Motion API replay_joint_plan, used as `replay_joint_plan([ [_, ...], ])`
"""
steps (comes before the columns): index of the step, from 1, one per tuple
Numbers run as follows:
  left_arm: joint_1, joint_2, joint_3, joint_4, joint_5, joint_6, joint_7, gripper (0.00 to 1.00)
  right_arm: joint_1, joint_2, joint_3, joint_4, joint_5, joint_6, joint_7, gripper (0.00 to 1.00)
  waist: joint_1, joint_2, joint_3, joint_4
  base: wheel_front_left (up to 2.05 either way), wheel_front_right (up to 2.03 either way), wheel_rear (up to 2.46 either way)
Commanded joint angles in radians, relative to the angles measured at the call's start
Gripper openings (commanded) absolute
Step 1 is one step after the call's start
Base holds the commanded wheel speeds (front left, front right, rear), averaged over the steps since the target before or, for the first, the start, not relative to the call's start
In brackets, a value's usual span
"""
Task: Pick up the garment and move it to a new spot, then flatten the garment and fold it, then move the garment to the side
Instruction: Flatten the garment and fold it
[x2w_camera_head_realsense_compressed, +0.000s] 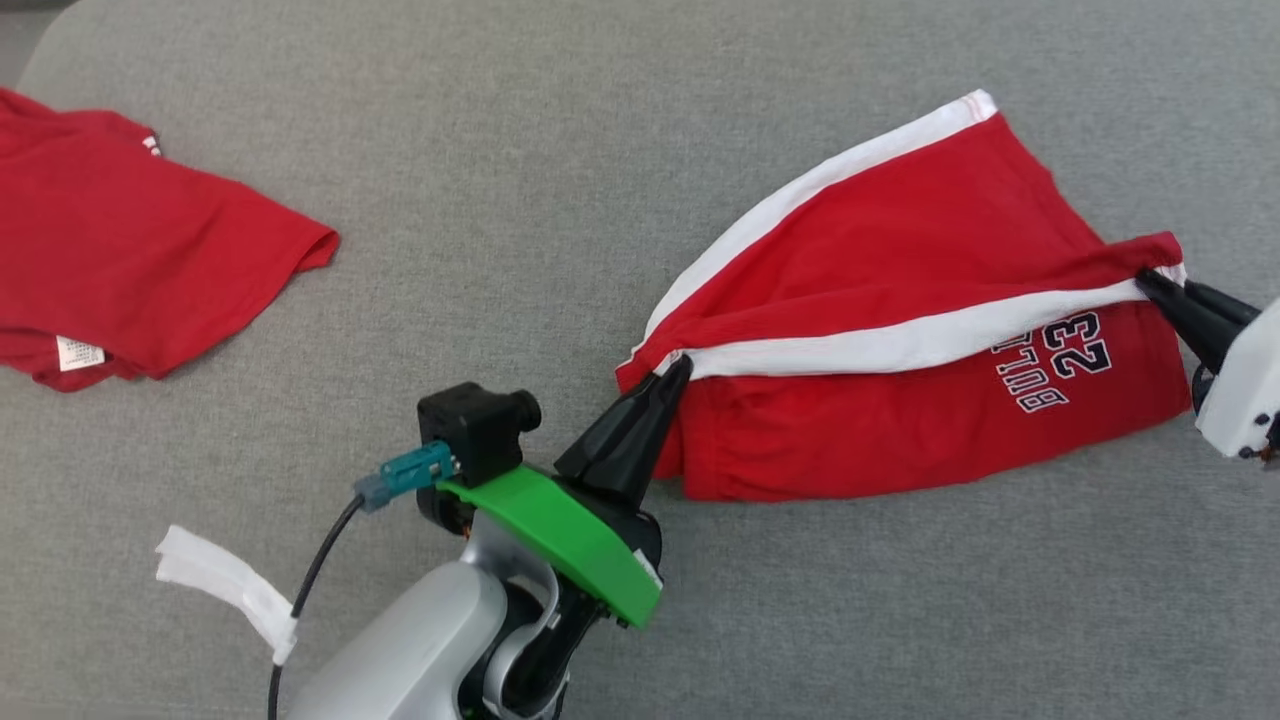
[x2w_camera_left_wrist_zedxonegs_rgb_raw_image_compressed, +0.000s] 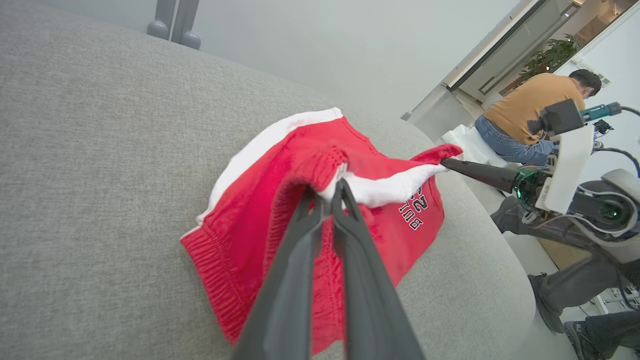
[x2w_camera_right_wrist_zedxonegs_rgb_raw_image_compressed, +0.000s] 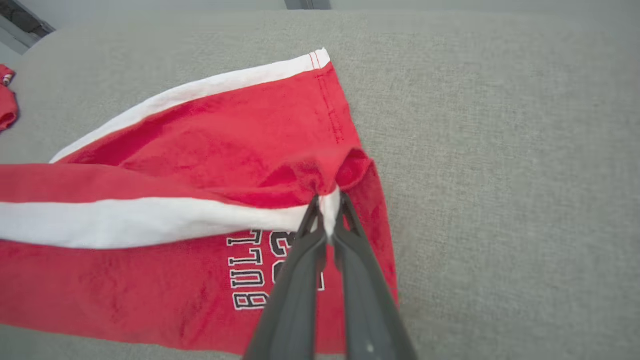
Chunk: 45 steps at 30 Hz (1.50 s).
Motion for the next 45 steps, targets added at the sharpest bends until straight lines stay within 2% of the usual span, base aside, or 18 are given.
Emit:
replay_joint_plan([
  [1, -0.039, -0.010, 0.005, 0.016, -0.005, -0.011, 0.006, 0.00, -0.053, -0.017, 0.020, 0.021, -0.019, -0.001, 0.030, 0.00, 0.0001, 0.0000, 0.110, 0.093, 0.00, 0.00, 0.00],
  [8, -0.115, -0.066, 0.023, 0.092, -0.012, -0.027, -0.014, 0.00, -0.244, -0.033, 0.073, 0.124, -0.042, -0.001, 0.116, 0.00, 0.0001, 0.0000, 0.144, 0.127, 0.00, 0.00, 0.00],
  [14, -0.136, -0.087, 0.017, 0.123, -0.021, -0.049, -0.018, 0.00, -0.339, -0.053, 0.096, 0.175, -0.063, -0.001, 0.161, 0.00, 0.0001, 0.0000, 0.171, 0.137, 0.00, 0.00, 0.00],
  [25, -0.152, -0.117, 0.016, 0.150, -0.025, -0.062, -0.039, 0.00, -0.428, -0.066, 0.111, 0.209, -0.067, -0.001, 0.166, 0.00, 0.0001, 0.0000, 0.194, 0.149, 0.00, 0.00, 0.00],
  [32, -0.153, -0.128, 0.023, 0.163, -0.032, -0.053, -0.051, 0.00, -0.458, -0.060, 0.123, 0.227, -0.075, -0.001, 0.159, 0.00, 0.0001, 0.0000, 0.198, 0.158, 0.00, 0.00, 0.00],
  [34, -0.155, -0.131, 0.024, 0.168, -0.035, -0.053, -0.053, 0.18, -0.468, -0.056, 0.118, 0.232, -0.082, -0.001, 0.140, 0.01, 0.0001, 0.0000, 0.199, 0.160, 0.00, 0.00, 0.00],
  [35, -0.155, -0.132, 0.024, 0.171, -0.037, -0.054, -0.054, 0.36, -0.472, -0.054, 0.113, 0.235, -0.091, -0.001, 0.119, 0.31, 0.0001, 0.0000, 0.200, 0.161, 0.00, 0.00, 0.00],
  [36, -0.155, -0.134, 0.023, 0.172, -0.038, -0.056, -0.054, 0.45, -0.476, -0.044, 0.104, 0.239, -0.096, -0.001, 0.095, 0.51, 0.0001, 0.0000, 0.201, 0.161, 0.00, 0.00, 0.00],
  [37, -0.154, -0.136, 0.025, 0.175, -0.040, -0.055, -0.057, 0.78, -0.481, -0.029, 0.096, 0.241, -0.102, -0.001, 0.061, 1.00, 0.0001, 0.0000, 0.202, 0.161, 0.00, 0.00, 0.00],
  [38, -0.152, -0.138, 0.029, 0.178, -0.040, -0.050, -0.063, 1.00, -0.481, -0.019, 0.096, 0.241, -0.104, -0.001, 0.038, 1.00, 0.0001, 0.0000, 0.203, 0.161, 0.00, 0.00, 0.00],
  [45, -0.114, -0.153, 0.038, 0.202, -0.054, -0.034, -0.089, 1.00, -0.434, -0.013, 0.117, 0.267, -0.093, -0.001, -0.014, 1.00, 0.0001, 0.0000, 0.193, 0.155, 0.00, 0.00, 0.00],
])
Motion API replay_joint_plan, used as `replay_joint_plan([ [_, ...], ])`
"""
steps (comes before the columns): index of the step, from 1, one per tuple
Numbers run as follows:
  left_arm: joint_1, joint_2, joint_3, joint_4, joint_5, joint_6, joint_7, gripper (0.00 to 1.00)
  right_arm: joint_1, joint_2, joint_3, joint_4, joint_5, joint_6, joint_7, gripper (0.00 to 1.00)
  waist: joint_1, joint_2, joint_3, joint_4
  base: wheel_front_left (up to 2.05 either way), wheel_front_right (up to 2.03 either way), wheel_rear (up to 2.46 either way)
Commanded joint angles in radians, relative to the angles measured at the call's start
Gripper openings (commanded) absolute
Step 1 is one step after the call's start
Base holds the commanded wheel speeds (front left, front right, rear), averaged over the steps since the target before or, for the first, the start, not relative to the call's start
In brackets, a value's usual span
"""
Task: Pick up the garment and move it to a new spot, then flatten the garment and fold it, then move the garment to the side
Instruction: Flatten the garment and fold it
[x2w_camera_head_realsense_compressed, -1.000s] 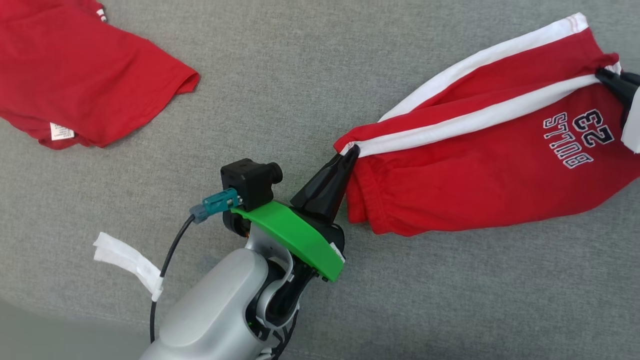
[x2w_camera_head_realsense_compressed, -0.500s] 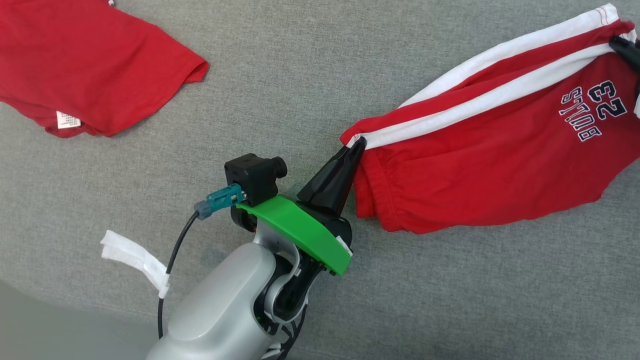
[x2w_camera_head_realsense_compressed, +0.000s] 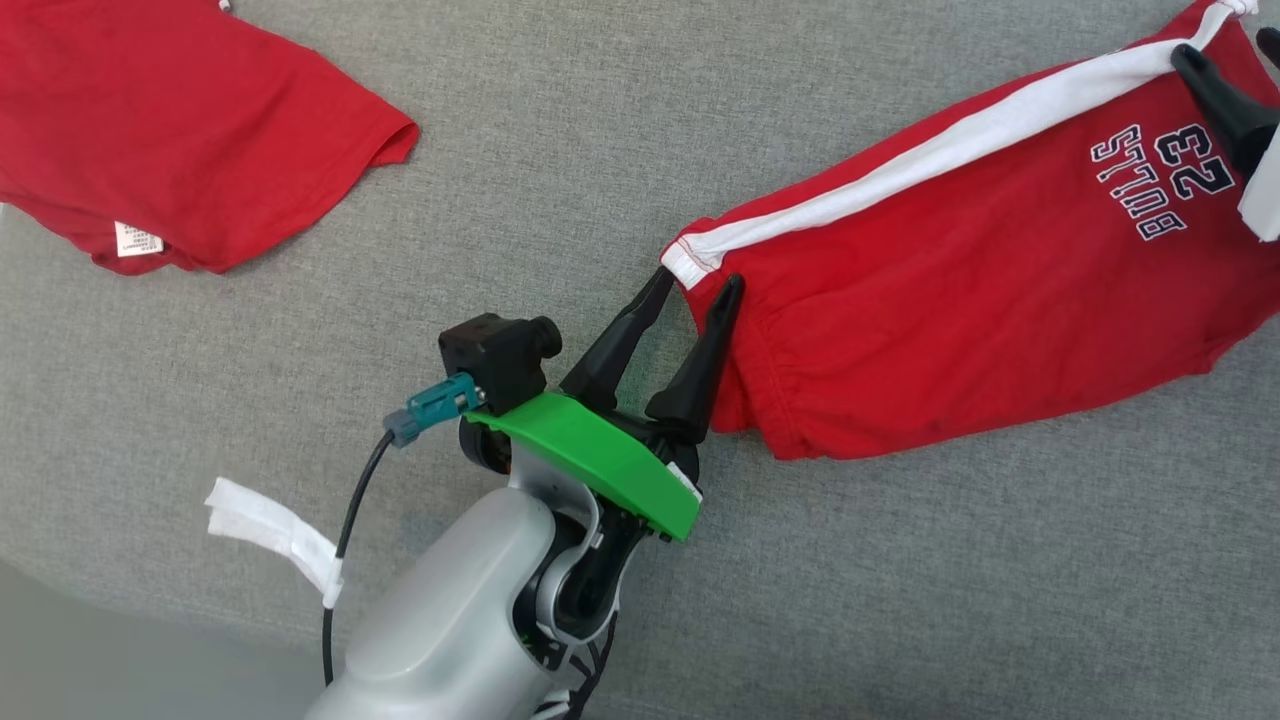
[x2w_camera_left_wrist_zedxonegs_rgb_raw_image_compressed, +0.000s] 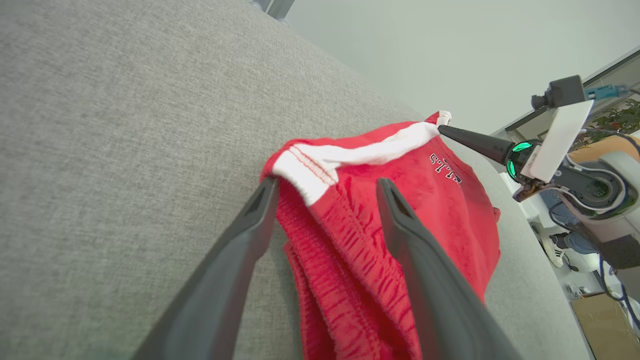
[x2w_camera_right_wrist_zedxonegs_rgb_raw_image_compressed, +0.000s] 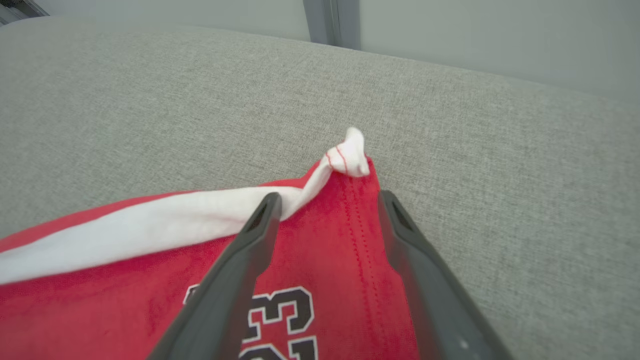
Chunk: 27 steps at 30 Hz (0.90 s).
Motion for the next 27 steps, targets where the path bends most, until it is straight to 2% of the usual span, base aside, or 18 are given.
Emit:
replay_joint_plan([
  [1, 0.018, 0.001, 0.006, 0.008, 0.004, 0.011, -0.011, 1.00, 0.023, -0.007, 0.002, -0.003, 0.010, -0.001, -0.013, 1.00, 0.0000, 0.0000, -0.006, -0.003, 0.00, 0.00, 0.00],
  [4, 0.036, 0.010, 0.009, 0.006, 0.011, 0.021, -0.022, 1.00, 0.057, -0.023, 0.013, -0.019, 0.027, -0.001, -0.035, 1.00, 0.0000, 0.0000, -0.019, -0.011, 0.00, 0.00, 0.00],
  [6, 0.056, 0.028, 0.016, -0.002, 0.034, 0.043, -0.040, 1.00, 0.093, -0.050, 0.038, -0.039, 0.008, -0.001, -0.040, 1.00, 0.0000, 0.0000, -0.033, -0.021, 0.00, 0.00, 0.00],
  [10, 0.115, 0.058, 0.039, -0.038, 0.114, 0.095, -0.076, 1.00, 0.147, -0.125, 0.124, -0.085, -0.053, -0.001, -0.019, 1.00, 0.0000, 0.0000, -0.056, -0.040, 0.00, 0.00, 0.00],
  [13, 0.158, 0.074, 0.069, -0.077, 0.175, 0.124, -0.085, 1.00, 0.157, -0.147, 0.150, -0.104, -0.075, -0.001, -0.008, 1.00, 0.0000, 0.0000, -0.059, -0.045, 0.00, 0.00, 0.00],
  [16, 0.199, 0.062, 0.123, -0.123, 0.265, 0.142, -0.086, 1.00, 0.135, -0.158, 0.164, -0.113, -0.100, -0.001, 0.001, 1.00, 0.0000, 0.0000, -0.052, -0.042, 0.00, 0.00, 0.00],
  [23, 0.283, 0.003, 0.203, -0.167, 0.460, 0.097, -0.086, 1.00, 0.046, -0.141, 0.190, -0.070, -0.159, -0.001, 0.023, 1.00, 0.0000, 0.0000, -0.031, -0.020, 0.00, 0.00, 0.00],
  [27, 0.314, -0.021, 0.229, -0.148, 0.517, 0.061, -0.087, 1.00, 0.006, -0.135, 0.211, -0.010, -0.180, -0.001, 0.058, 1.00, 0.0000, 0.0000, -0.031, -0.008, 0.00, 0.00, 0.00],
])
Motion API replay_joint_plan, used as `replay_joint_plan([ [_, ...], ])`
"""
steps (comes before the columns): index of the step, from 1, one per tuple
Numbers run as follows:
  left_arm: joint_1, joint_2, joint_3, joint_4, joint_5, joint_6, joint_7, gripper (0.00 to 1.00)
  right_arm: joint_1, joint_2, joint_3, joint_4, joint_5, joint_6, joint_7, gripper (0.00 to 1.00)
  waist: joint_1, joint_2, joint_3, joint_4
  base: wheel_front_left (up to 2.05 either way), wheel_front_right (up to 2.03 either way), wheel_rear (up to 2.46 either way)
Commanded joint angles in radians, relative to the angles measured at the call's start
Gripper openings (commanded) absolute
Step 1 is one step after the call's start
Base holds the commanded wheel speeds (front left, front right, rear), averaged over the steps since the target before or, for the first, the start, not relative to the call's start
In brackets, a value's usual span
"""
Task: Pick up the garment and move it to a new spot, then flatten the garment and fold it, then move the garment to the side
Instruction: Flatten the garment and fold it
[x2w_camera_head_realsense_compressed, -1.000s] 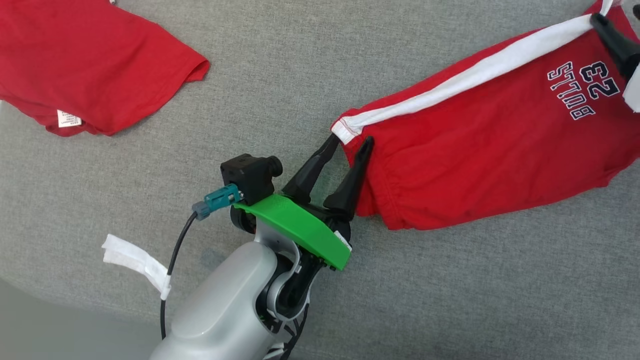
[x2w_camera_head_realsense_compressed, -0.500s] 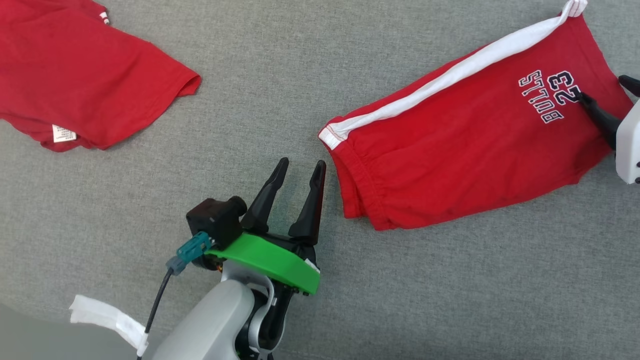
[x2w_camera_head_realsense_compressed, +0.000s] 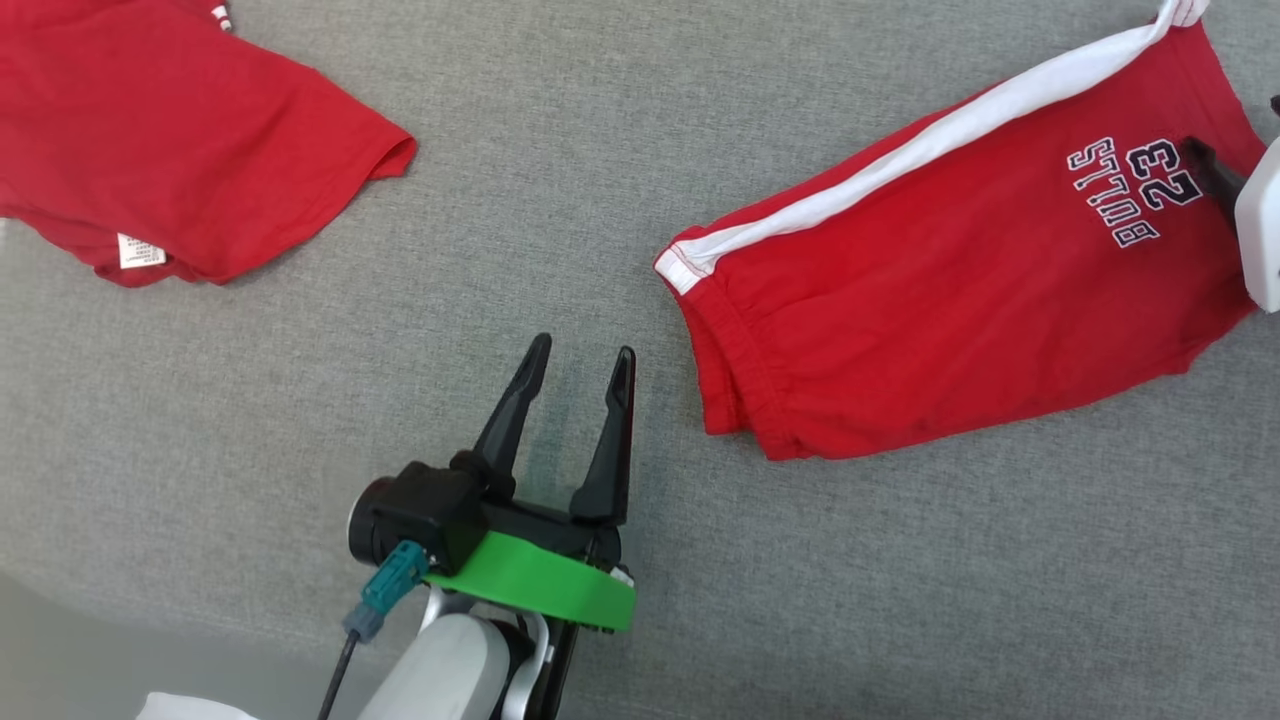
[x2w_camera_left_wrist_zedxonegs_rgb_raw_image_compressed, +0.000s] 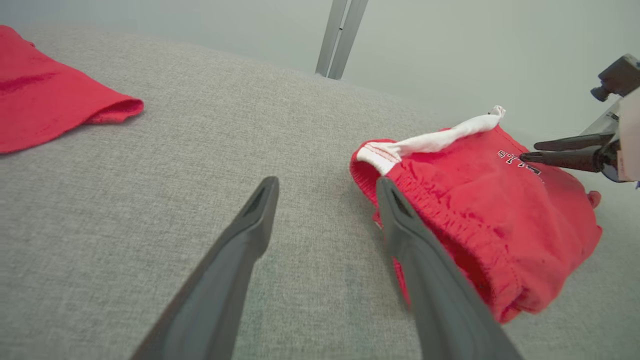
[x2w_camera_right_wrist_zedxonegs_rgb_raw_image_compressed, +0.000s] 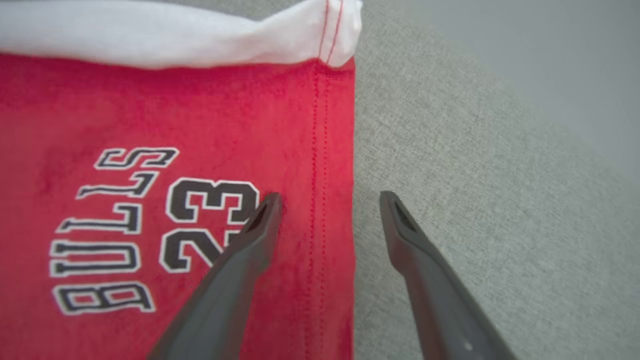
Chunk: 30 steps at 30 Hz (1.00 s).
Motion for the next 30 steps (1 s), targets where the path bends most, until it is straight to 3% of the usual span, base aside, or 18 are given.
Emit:
replay_joint_plan([
  [1, 0.016, -0.007, 0.014, 0.005, 0.016, -0.012, -0.003, 1.00, -0.009, 0.005, 0.014, 0.024, -0.003, -0.001, 0.016, 1.00, 0.0000, 0.0000, -0.002, 0.009, 0.00, 0.00, 0.00],
  [6, 0.049, -0.023, 0.050, 0.031, 0.037, -0.044, -0.003, 1.00, 0.017, 0.026, 0.054, 0.110, 0.042, -0.001, 0.078, 1.00, 0.0000, 0.0000, -0.028, 0.014, 0.00, 0.00, 0.00],
  [10, 0.075, -0.028, 0.080, 0.039, 0.050, -0.055, -0.003, 1.00, 0.072, 0.037, 0.097, 0.088, 0.154, 0.003, 0.139, 1.00, 0.0000, 0.0000, -0.056, 0.001, 0.00, 0.00, 0.00],
  [17, 0.111, -0.030, 0.119, 0.052, 0.082, -0.078, -0.003, 1.00, 0.105, 0.022, 0.132, 0.057, 0.218, 0.002, 0.095, 1.00, 0.0000, 0.0000, -0.077, -0.014, 0.00, 0.00, 0.00],
  [18, 0.112, -0.030, 0.120, 0.051, 0.083, -0.080, -0.003, 1.00, 0.102, 0.023, 0.135, 0.065, 0.206, 0.002, 0.071, 0.74, 0.0000, 0.0000, -0.077, -0.015, 0.00, 0.00, 0.00],
  [19, 0.112, -0.030, 0.119, 0.050, 0.083, -0.082, -0.003, 1.00, 0.099, 0.026, 0.134, 0.079, 0.198, 0.000, 0.053, 0.34, 0.0000, 0.0000, -0.077, -0.015, 0.00, 0.00, 0.00],
  [20, 0.111, -0.030, 0.116, 0.050, 0.080, -0.084, -0.003, 1.00, 0.094, 0.031, 0.137, 0.099, 0.189, -0.001, 0.029, 0.28, 0.0000, 0.0000, -0.078, -0.014, 0.00, 0.00, 0.00],
  [21, 0.110, -0.031, 0.112, 0.050, 0.078, -0.085, -0.003, 1.00, 0.091, 0.035, 0.138, 0.118, 0.186, -0.002, 0.012, 0.00, 0.0000, 0.0000, -0.080, -0.012, 0.00, 0.00, 0.00],
  [30, 0.126, -0.030, 0.107, 0.065, 0.060, -0.073, -0.003, 1.00, 0.060, 0.070, 0.107, 0.270, 0.206, -0.003, -0.131, 0.00, 0.0000, 0.0000, -0.112, -0.009, 0.00, 0.00, 0.00],
])
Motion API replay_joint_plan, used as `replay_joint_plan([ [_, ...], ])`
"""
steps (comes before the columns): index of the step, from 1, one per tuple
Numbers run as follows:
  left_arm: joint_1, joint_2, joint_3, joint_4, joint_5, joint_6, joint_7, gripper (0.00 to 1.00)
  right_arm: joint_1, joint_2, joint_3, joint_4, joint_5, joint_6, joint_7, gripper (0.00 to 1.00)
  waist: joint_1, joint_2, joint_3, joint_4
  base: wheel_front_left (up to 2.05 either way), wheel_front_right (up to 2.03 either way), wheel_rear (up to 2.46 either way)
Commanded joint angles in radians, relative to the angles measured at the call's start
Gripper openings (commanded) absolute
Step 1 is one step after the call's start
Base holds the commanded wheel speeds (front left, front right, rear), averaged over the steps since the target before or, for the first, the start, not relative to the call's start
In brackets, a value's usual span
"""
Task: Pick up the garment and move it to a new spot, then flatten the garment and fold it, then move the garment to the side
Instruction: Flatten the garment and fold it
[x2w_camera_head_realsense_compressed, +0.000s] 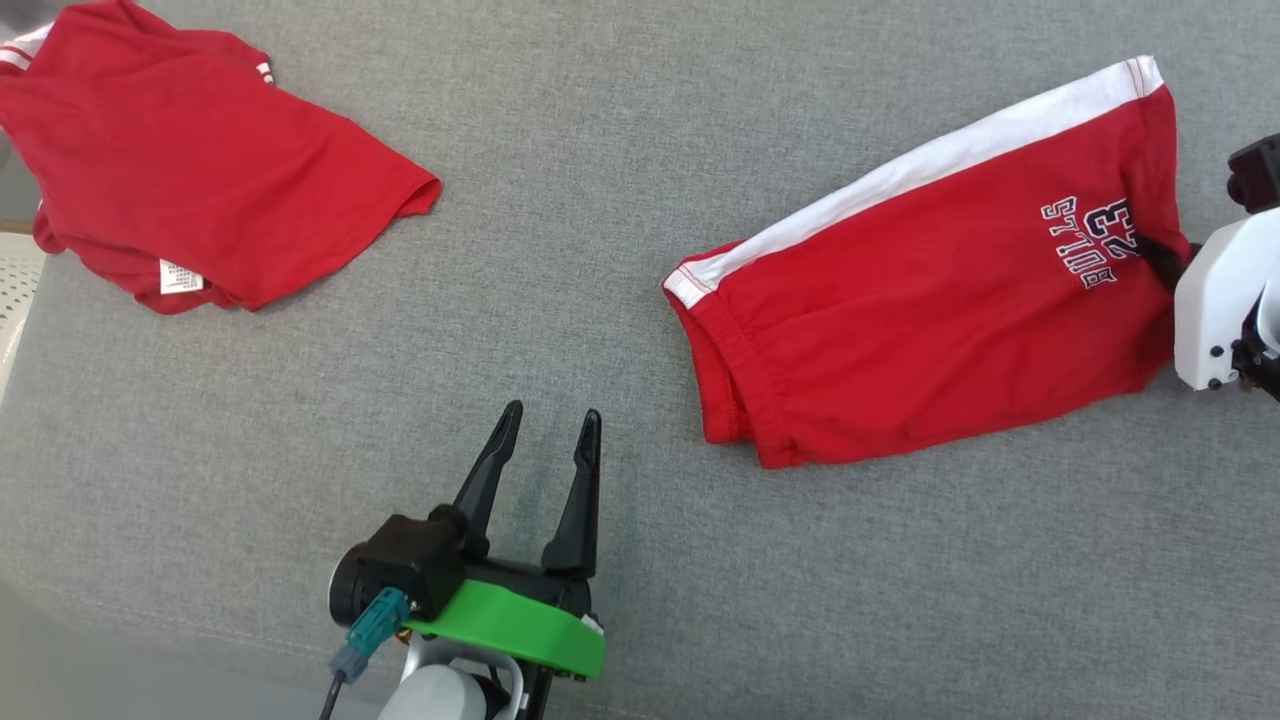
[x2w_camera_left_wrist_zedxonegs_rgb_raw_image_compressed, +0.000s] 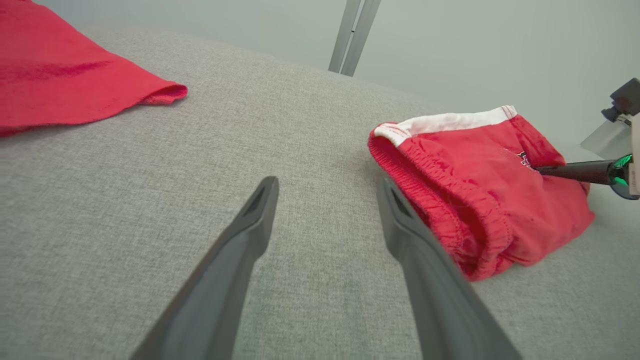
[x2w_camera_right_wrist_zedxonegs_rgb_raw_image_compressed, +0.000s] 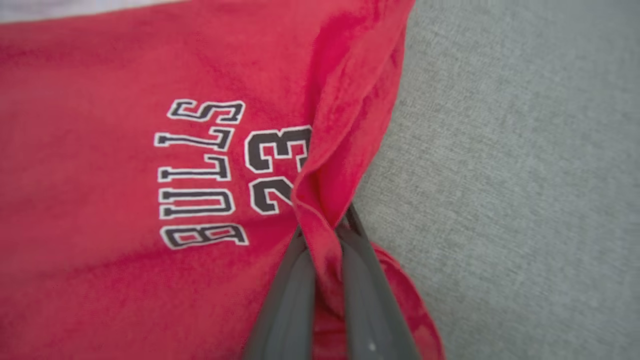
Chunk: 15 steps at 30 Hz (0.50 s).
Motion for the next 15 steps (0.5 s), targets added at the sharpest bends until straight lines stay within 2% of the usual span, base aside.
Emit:
replay_joint_plan([
  [1, 0.015, 0.001, 0.008, 0.004, -0.001, 0.005, -0.003, 1.00, 0.012, -0.009, -0.006, 0.037, 0.013, -0.005, -0.007, 0.00, 0.0000, 0.0000, -0.011, -0.007, 0.00, 0.00, 0.00],
  [8, 0.048, 0.001, 0.045, 0.025, 0.022, -0.008, -0.003, 1.00, 0.037, -0.006, -0.045, 0.079, 0.091, -0.004, -0.067, 0.00, 0.0000, 0.0000, -0.066, -0.048, 0.00, 0.00, 0.00],
  [15, 0.117, 0.014, 0.107, 0.027, 0.067, -0.036, -0.003, 1.00, 0.144, 0.001, -0.102, 0.088, 0.205, -0.004, -0.150, 0.00, 0.0000, 0.0000, -0.143, -0.116, 0.00, 0.00, 0.00],
])
